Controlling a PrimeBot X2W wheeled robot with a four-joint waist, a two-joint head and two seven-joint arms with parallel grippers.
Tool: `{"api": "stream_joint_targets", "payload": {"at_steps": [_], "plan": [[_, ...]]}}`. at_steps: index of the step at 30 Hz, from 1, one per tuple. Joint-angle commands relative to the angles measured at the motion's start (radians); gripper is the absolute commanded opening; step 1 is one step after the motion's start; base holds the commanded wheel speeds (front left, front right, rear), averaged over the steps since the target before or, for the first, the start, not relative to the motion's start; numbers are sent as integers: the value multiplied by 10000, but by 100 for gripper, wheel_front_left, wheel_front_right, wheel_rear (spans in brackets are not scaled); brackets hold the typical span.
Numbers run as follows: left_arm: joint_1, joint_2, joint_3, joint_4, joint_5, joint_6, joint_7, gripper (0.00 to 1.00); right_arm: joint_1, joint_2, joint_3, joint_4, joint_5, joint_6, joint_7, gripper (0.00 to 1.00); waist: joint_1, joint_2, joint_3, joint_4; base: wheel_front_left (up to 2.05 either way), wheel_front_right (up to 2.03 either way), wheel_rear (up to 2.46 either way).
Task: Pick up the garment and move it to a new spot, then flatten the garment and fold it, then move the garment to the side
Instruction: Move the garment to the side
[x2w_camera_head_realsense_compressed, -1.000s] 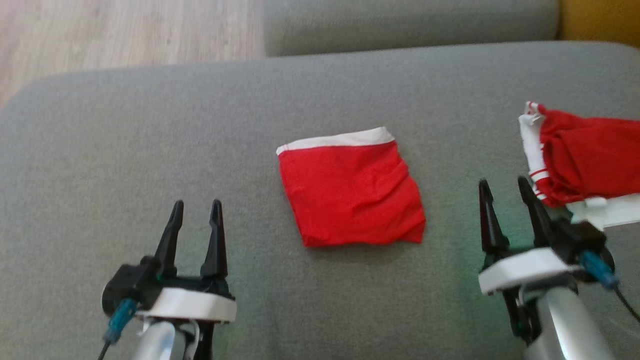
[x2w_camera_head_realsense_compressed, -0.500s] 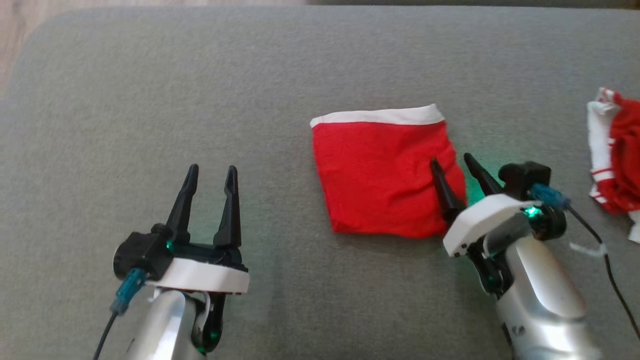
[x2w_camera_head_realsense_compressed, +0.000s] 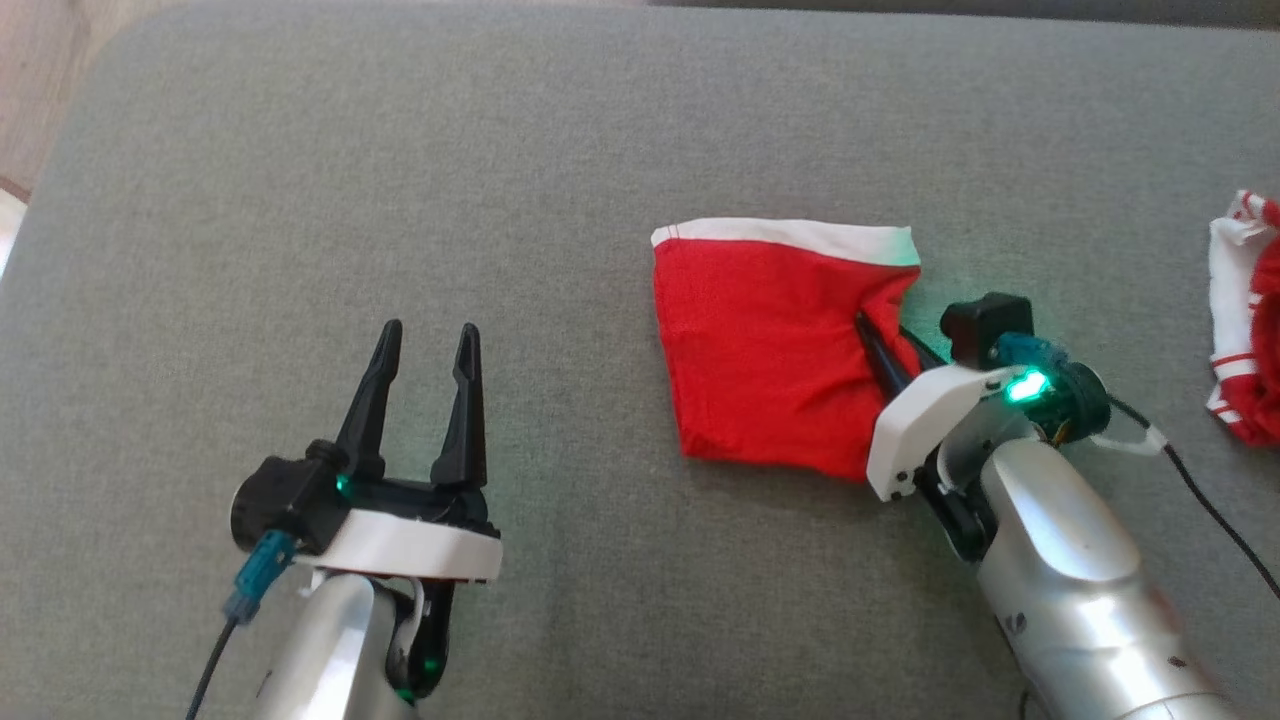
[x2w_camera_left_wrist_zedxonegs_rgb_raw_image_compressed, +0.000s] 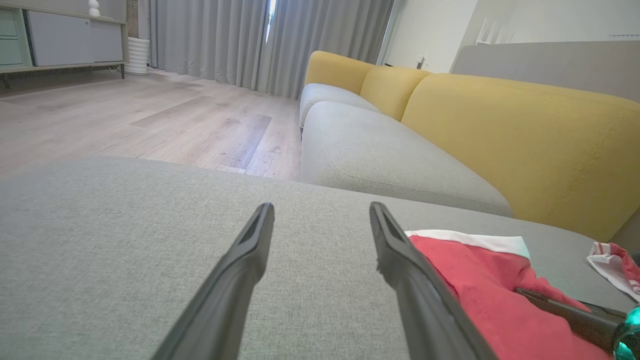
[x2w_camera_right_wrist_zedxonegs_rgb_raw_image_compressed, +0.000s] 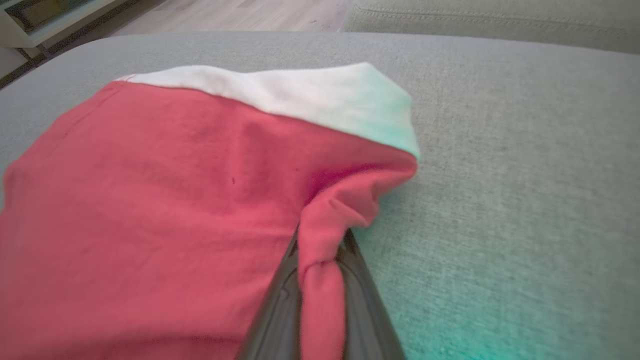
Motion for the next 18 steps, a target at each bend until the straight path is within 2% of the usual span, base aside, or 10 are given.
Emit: {"api": "stream_joint_targets", "payload": {"at_steps": [1, 6, 11, 14, 18], "plan": [[-198, 56, 260, -273, -15, 24, -95, 100, 19, 176, 210, 89, -424, -9, -296, 0, -1, 0, -164, -108, 0, 0, 0], [-78, 56, 243, -236, 30, 31, -95, 100, -33, 48, 119, 155, -1071, -9, -814, 0, -1, 0, -487, -297, 0, 0, 0], [118, 56, 292, -224, 67, 51, -95, 100, -35, -442, 183, -174, -1442, -9, -1023, 0, -1, 0, -915, -651, 0, 0, 0], [254, 56, 321, -228, 88, 69, -95, 100, -24, -1003, 394, -588, -1412, -9, -864, 0, -1, 0, -1151, -909, 0, 0, 0], [349, 56, 383, -324, 91, 105, -95, 100, 33, -2433, 968, -1539, -881, -9, -125, 0, -1, 0, -1287, -1286, 0, 0, 0]]}}
